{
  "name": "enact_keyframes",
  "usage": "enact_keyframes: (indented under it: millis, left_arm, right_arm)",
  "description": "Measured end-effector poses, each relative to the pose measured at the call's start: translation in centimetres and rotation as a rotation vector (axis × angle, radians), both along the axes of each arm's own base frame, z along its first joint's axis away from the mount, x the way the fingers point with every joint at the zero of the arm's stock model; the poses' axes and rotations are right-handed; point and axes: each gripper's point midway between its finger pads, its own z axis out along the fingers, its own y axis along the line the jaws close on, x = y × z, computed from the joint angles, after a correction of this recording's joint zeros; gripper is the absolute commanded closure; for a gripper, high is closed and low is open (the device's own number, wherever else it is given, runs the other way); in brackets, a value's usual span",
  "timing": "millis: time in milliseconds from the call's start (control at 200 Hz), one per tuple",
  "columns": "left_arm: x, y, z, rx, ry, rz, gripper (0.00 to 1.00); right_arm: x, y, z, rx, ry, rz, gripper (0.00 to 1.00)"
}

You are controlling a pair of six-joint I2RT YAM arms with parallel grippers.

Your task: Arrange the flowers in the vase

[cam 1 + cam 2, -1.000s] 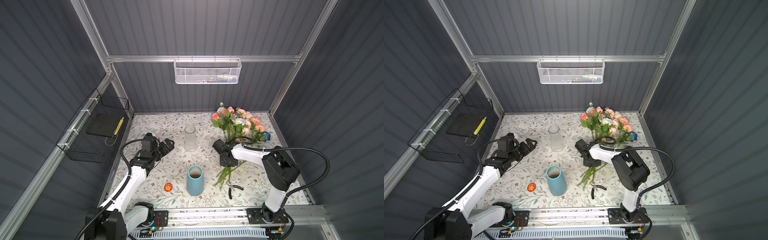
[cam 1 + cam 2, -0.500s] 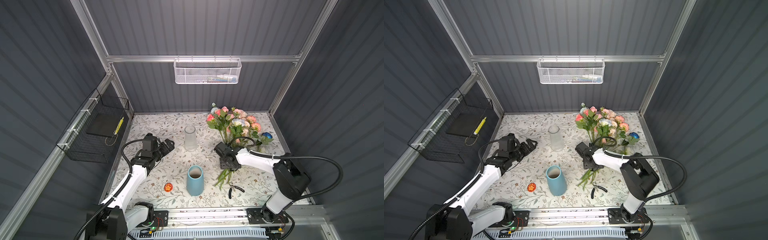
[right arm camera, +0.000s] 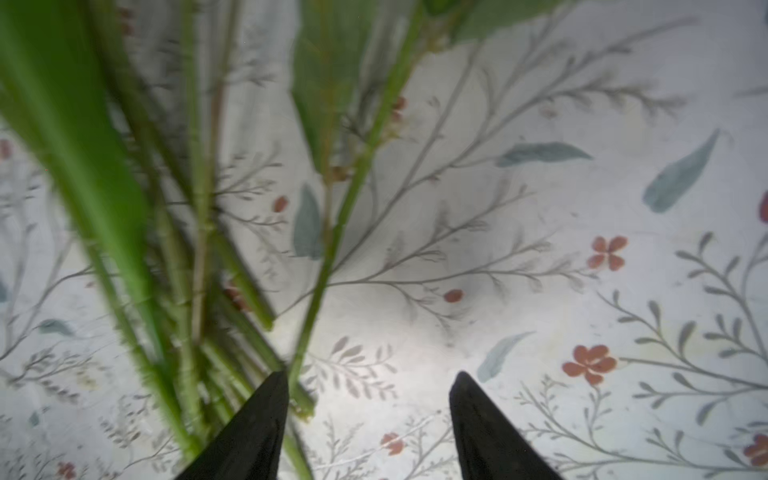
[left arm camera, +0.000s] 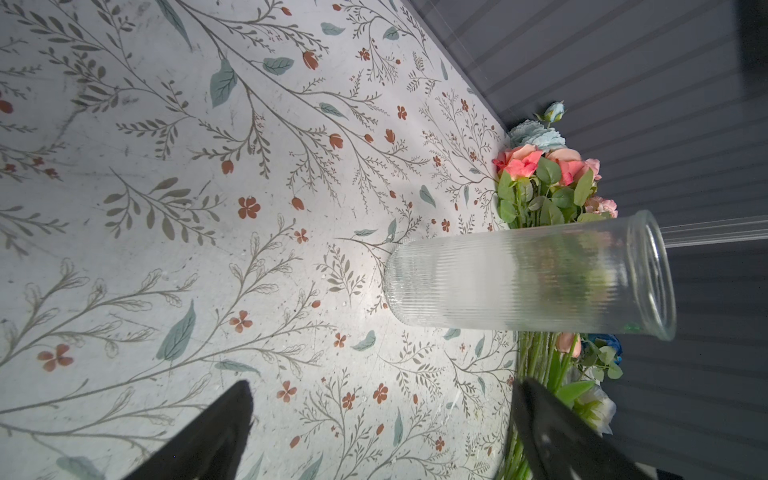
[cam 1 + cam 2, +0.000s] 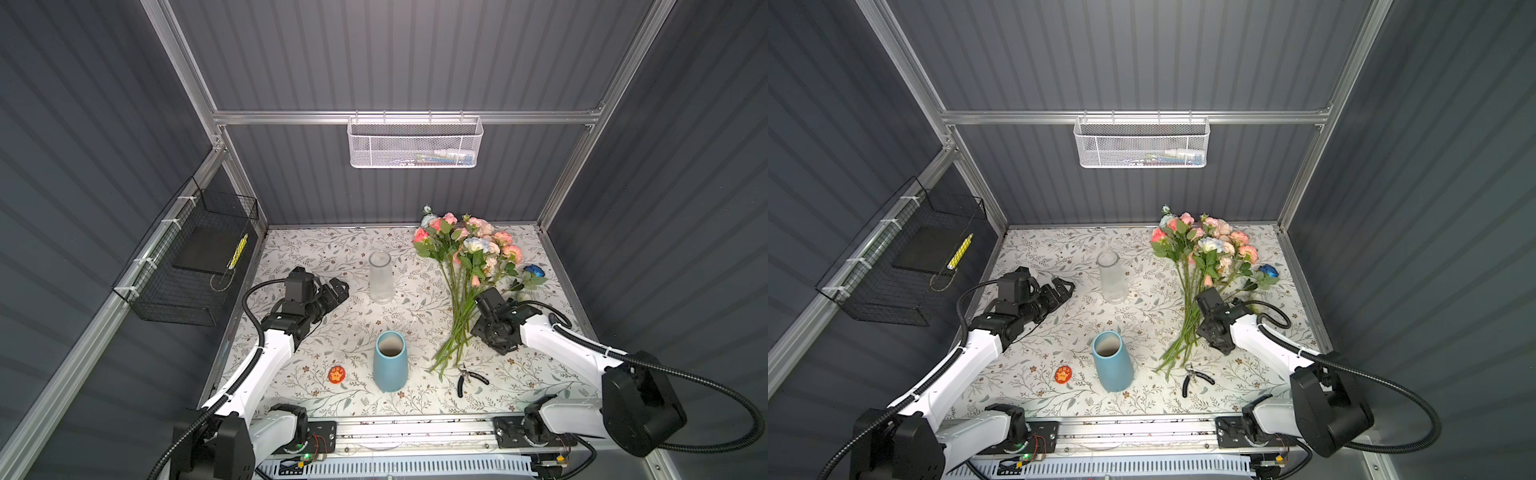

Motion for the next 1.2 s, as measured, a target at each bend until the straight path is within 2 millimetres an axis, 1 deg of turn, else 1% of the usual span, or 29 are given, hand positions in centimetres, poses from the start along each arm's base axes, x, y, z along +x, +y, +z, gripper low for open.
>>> enact_keyframes:
  millis: [100, 255, 370, 505, 585, 675, 725, 780, 855, 1005, 1120, 1196, 1201]
  left_arm:
    - [0.0, 0.0, 0.0, 0.000, 0.001, 0.000, 0.00]
    - [0.0, 0.0, -0.1, 0.001, 0.003, 0.000, 0.00]
    - [0.0, 0.0, -0.1, 0.001, 0.003, 0.000, 0.00]
    - [0.0, 0.0, -0.1, 0.001, 0.002, 0.000, 0.00]
    - [0.0, 0.0, -0.1, 0.001, 0.002, 0.000, 0.00]
    - [0.0, 0.0, -0.1, 0.001, 0.003, 0.000, 0.00]
    - [0.0, 0.0, -0.1, 0.000, 0.003, 0.000, 0.00]
    - [-0.1, 0.0, -0.1, 0.001, 0.004, 0.000, 0.00]
    - [-0.1, 0.0, -0.1, 0.001, 0.007, 0.000, 0.00]
    - [-0.1, 0.0, 0.1, 0.000, 0.008, 0.001, 0.00]
    - [-0.1, 0.0, 0.6, -0.013, -0.003, 0.010, 0.00]
    - [-0.2, 0.1, 1.4, -0.025, -0.022, 0.017, 0.00]
    - [-0.2, 0.1, 1.4, -0.025, -0.024, 0.017, 0.00]
  right_arm:
    - [0.5, -0.1, -0.4, 0.022, 0.009, -0.030, 0.38]
    - [2.3, 0.3, -0.4, 0.045, -0.007, -0.051, 0.40]
    - [3.1, 0.4, -0.6, 0.052, -0.011, -0.064, 0.46]
    - [3.3, 0.2, -1.5, 0.050, 0.020, -0.080, 0.62]
    - [3.5, 0.1, -2.1, 0.042, 0.043, -0.076, 0.74]
    - [3.5, -0.1, -2.1, 0.034, 0.043, -0.072, 0.85]
    - [3.6, -0.2, -1.8, 0.029, 0.034, -0.070, 0.94]
    - [3.8, -0.5, -1.2, 0.012, 0.008, -0.066, 1.00]
    - [4.0, -1.3, 0.0, -0.025, -0.029, -0.069, 1.00]
    - [4.0, -3.8, 3.4, -0.135, -0.121, -0.088, 1.00]
    - [3.9, -5.8, 6.7, -0.221, -0.201, -0.106, 1.00]
    - [4.1, -6.8, 10.3, -0.261, -0.291, -0.119, 1.00]
    - [4.1, -6.8, 10.3, -0.261, -0.291, -0.119, 1.00]
